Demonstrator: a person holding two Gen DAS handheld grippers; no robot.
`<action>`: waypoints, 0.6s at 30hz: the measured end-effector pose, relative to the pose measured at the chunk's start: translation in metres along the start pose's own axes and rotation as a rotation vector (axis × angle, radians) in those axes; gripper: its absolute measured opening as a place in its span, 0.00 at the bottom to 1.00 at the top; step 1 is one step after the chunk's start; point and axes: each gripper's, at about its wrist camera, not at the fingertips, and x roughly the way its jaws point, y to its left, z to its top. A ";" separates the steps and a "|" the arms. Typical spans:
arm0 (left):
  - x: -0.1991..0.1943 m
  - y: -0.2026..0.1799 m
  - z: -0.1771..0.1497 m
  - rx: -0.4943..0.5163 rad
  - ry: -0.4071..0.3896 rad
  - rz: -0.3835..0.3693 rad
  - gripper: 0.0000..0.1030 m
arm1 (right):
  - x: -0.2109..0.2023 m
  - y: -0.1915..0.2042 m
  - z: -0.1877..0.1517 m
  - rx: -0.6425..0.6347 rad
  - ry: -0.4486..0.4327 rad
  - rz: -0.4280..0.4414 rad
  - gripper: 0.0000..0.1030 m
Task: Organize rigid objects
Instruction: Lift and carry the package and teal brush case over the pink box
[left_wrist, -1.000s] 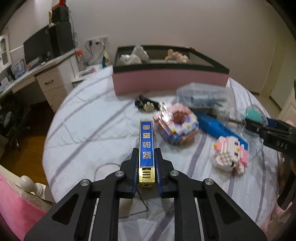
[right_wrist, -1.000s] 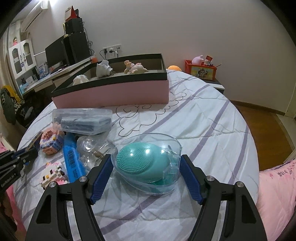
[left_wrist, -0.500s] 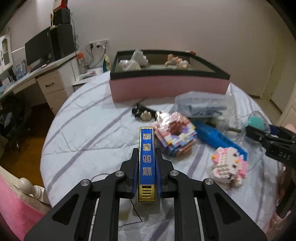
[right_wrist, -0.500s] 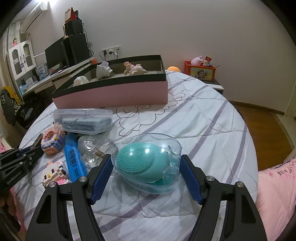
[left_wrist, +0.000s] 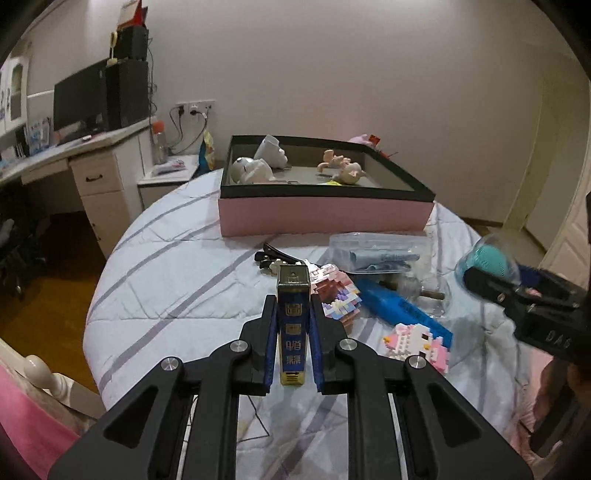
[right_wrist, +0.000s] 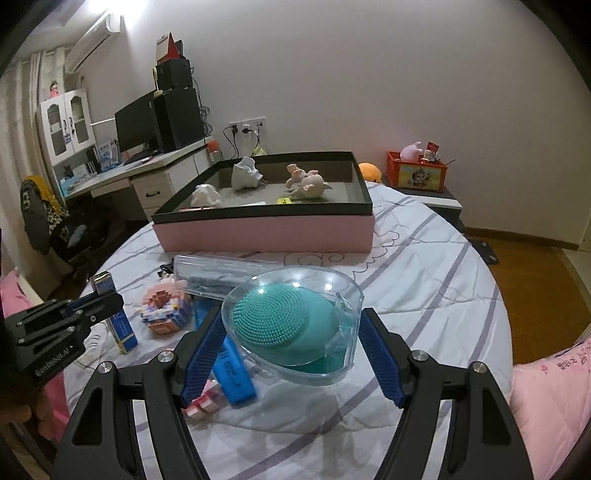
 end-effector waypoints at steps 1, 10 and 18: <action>-0.002 0.000 0.000 0.001 -0.001 0.002 0.15 | 0.000 0.002 0.000 -0.004 0.003 0.004 0.72; -0.032 -0.006 0.015 -0.020 -0.090 -0.009 0.15 | -0.016 0.027 0.011 -0.040 -0.055 0.050 0.72; -0.069 -0.031 0.037 0.026 -0.227 0.037 0.15 | -0.046 0.049 0.030 -0.078 -0.171 0.050 0.72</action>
